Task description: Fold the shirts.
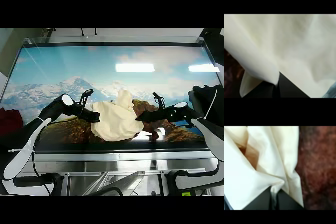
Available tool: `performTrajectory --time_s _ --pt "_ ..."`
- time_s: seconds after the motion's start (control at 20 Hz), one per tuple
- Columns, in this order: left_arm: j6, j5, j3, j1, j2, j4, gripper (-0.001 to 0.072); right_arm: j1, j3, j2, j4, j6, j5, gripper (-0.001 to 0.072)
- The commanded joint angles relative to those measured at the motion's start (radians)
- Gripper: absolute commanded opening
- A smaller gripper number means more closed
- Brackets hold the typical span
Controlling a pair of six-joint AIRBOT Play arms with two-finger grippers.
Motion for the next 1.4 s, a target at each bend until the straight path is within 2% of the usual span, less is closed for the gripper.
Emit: performTrajectory --time_s 0.0,0.15,0.35,0.45,0.65,0.8,0.9,1.0,1.2,1.35 --pt "0.022 0.014 -0.013 0.032 0.013 -0.098 0.0012 0.006 0.029 0.009 0.017 -0.011 0.040 0.0017" --pt "0.034 -0.065 0.033 0.069 0.101 -0.122 0.0011 0.005 0.116 0.082 0.019 -0.005 0.085 0.0017" --pt "0.024 -0.192 0.261 0.103 0.295 -0.124 0.0011 0.007 0.381 0.246 0.023 0.058 0.152 0.0017" --pt "-0.004 -0.259 0.420 0.088 0.387 -0.124 0.0011 0.007 0.537 0.348 0.039 0.061 0.166 0.0017" --pt "-0.066 -0.275 0.677 0.002 0.537 -0.114 0.0011 0.007 0.783 0.520 0.021 0.057 0.166 0.0018" --pt "-0.123 -0.322 0.760 -0.012 0.620 0.030 0.0011 0.006 0.854 0.589 -0.080 0.057 0.151 0.0017" --pt "-0.160 -0.372 0.717 -0.012 0.653 0.171 0.0011 0.006 0.851 0.584 -0.138 0.058 0.164 0.0018" --pt "-0.165 -0.388 0.591 -0.011 0.663 0.233 0.0012 0.007 0.836 0.528 -0.141 0.060 0.205 0.0018" --pt "-0.148 -0.336 0.306 -0.012 0.573 0.227 0.0012 0.012 0.755 0.325 -0.080 0.043 0.293 0.0019" --pt "-0.104 -0.259 0.167 -0.012 0.438 0.219 0.0012 0.099 0.651 0.146 -0.067 -0.002 0.281 0.0018"
